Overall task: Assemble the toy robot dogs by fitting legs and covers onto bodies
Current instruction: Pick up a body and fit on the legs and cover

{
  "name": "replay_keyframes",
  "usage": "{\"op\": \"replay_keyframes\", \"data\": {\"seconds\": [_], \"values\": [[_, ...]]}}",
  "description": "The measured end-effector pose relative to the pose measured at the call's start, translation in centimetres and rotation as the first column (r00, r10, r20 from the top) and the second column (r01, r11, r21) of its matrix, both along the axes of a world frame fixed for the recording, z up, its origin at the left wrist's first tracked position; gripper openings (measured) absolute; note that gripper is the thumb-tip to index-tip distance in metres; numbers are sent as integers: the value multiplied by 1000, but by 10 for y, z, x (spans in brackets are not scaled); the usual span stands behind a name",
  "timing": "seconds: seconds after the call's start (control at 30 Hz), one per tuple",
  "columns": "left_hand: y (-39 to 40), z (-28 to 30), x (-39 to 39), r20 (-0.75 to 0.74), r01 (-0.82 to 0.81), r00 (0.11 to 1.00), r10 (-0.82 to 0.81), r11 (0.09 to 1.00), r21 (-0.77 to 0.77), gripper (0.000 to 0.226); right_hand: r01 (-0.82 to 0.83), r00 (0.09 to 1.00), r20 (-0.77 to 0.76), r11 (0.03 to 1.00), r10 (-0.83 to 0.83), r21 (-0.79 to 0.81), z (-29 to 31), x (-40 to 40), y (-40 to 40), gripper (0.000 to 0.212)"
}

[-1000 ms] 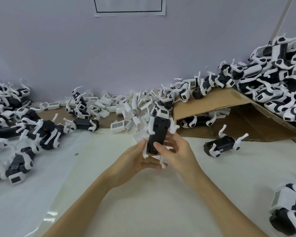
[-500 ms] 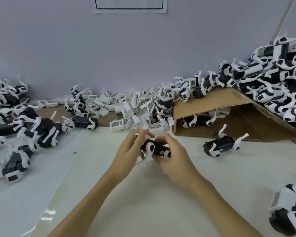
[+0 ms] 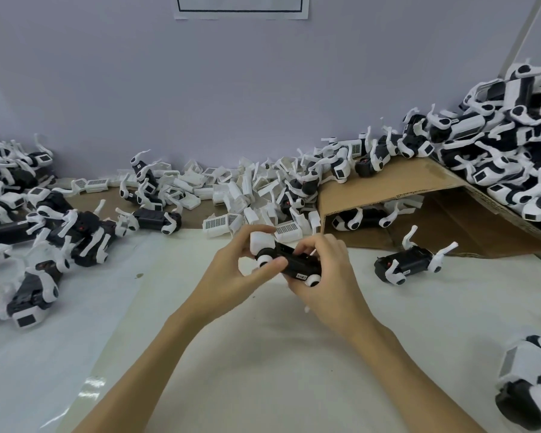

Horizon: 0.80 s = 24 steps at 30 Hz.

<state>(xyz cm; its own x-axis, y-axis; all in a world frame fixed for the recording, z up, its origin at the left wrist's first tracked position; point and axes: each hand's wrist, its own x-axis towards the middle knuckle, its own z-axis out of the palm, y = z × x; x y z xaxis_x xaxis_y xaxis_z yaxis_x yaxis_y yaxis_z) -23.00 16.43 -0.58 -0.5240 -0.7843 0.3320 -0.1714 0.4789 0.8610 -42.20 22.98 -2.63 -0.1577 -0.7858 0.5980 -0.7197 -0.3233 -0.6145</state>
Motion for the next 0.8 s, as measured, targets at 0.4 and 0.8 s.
{"op": "replay_keyframes", "data": {"seconds": [0.4, 0.8], "values": [[-23, -3, 23, -165, 192, 971, -175, 977, 94, 59, -102, 994, -19, 991, 104, 84, 6, -18, 1, 74], [-19, -8, 12, -679, 54, 534, 504, 781, 622, 81, -190, 943, -303, 970, 138, -150, -7, 45, 1, 80]]}}
